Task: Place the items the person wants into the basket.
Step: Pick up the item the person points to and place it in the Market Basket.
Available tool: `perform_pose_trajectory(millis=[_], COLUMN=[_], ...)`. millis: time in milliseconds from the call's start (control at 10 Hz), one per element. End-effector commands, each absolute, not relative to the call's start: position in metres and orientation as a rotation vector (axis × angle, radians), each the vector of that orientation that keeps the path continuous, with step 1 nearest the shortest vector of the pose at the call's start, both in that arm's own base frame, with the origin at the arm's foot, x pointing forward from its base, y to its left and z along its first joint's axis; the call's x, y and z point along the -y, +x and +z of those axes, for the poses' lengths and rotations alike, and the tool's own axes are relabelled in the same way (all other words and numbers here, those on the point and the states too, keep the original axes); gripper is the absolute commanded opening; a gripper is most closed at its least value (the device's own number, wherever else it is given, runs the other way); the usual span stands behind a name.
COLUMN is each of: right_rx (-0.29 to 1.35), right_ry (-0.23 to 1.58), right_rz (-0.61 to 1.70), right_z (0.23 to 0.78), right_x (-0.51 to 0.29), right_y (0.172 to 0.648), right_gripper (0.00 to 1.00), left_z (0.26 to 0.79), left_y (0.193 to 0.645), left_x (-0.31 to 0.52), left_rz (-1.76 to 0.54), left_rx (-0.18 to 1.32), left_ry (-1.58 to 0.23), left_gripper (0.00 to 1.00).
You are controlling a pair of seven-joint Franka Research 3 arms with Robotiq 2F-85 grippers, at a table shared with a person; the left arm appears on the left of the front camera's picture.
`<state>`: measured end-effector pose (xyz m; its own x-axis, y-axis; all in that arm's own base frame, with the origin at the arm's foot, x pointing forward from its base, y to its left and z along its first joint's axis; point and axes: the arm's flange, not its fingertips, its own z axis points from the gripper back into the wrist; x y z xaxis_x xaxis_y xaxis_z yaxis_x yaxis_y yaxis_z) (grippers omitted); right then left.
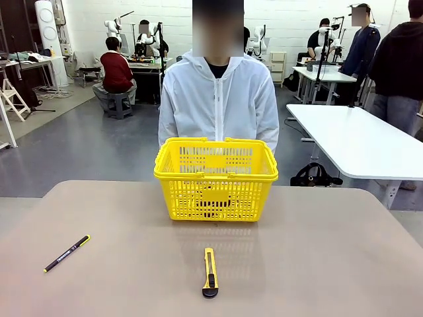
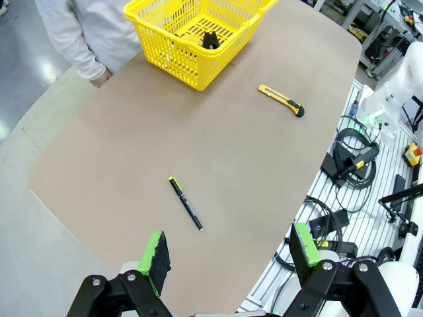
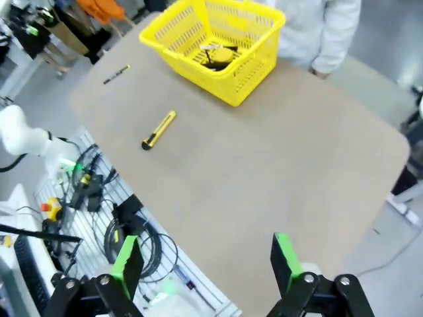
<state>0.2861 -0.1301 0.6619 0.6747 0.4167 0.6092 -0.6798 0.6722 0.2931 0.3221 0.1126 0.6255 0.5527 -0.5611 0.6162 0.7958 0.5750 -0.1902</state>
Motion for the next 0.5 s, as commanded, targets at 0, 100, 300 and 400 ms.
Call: perform_pose_trajectory(millis=[0, 100, 300, 400], right_rx=[0.550, 0.575, 0.536, 0.536], right_ry=[0.579, 0.583, 0.556, 0.556], right_rz=[0.644, 0.652, 0.644, 0.644], right_z=[0.660, 0.656, 0.663, 0.663], right_x=[0.129, 0.126, 0.133, 0.133], right_y=[0.304, 0.305, 0.294, 0.294], right_gripper=[1.00, 1.00, 1.00, 1.00], left_z=[0.625, 0.625, 0.625, 0.625], left_y=[0.321, 0.321, 0.321, 0.321], left_x=[-0.114, -0.114, -0.114, -0.114], left_rz=[-0.859, -0.859, -0.859, -0.859], left_rx=[0.553, 0.553, 0.553, 0.553], left_ry=[-0.502, -0.502, -0.502, -0.502], left_gripper=[0.94, 0.94, 0.94, 0.94])
